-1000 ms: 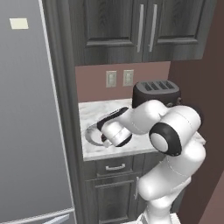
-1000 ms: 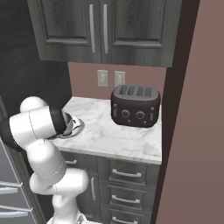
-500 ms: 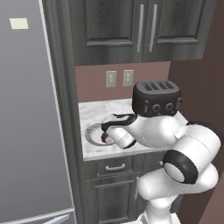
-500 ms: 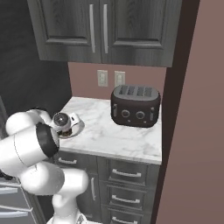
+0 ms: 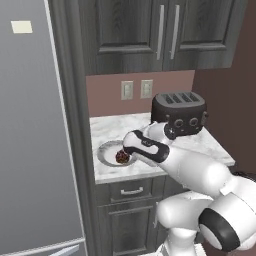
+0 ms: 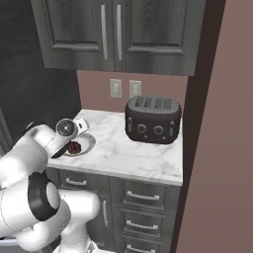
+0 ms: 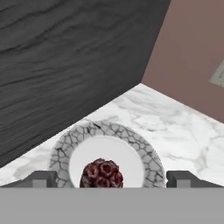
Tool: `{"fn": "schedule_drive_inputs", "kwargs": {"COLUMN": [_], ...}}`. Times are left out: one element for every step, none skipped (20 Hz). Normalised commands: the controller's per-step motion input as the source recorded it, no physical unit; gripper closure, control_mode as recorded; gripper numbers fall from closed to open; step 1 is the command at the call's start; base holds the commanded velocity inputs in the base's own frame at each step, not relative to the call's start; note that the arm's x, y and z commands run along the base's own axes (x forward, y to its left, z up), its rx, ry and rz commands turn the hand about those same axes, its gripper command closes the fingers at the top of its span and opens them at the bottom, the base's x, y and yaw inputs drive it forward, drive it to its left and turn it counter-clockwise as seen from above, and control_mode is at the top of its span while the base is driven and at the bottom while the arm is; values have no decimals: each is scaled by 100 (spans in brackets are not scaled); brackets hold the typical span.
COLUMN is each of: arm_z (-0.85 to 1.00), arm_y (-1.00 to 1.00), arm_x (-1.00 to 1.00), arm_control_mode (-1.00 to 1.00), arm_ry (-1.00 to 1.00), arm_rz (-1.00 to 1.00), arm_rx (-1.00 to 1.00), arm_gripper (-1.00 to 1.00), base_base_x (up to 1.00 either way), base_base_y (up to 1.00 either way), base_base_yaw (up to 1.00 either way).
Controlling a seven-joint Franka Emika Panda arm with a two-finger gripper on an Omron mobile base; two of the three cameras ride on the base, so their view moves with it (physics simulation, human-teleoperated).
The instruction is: Take the baked cake out of the oven and place it on the plate for cooling. Then close the oven door.
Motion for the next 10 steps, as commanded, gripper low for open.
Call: {"fn": "schedule_drive_inputs", "kwargs": {"arm_z": [100,100,100,100,100,100,100,100,100,94], "arm_y": [0,0,-3,-10,-16,-26,-29,-36,-41,-45], "arm_x": [-13,-23,-36,-41,-56,-67,-79,-84,-91,-96], "arm_control_mode": [-100,-100,-100,-100,-100,-100,-100,-100,-100,-100], "arm_ry": [9,10,13,13,15,19,21,21,21,20], "arm_rz": [-3,-3,-3,-3,-4,-5,-6,-6,-5,-5], "arm_rx": [0,0,0,0,0,0,0,0,0,0], "arm_gripper": [-100,-100,-100,-100,-100,-100,-100,-100,-100,-100], "base_base_x": [0,0,0,0,0,0,0,0,0,0], "base_base_y": [0,0,0,0,0,0,0,0,0,0], "base_base_yaw": [0,0,0,0,0,0,0,0,0,0]}}
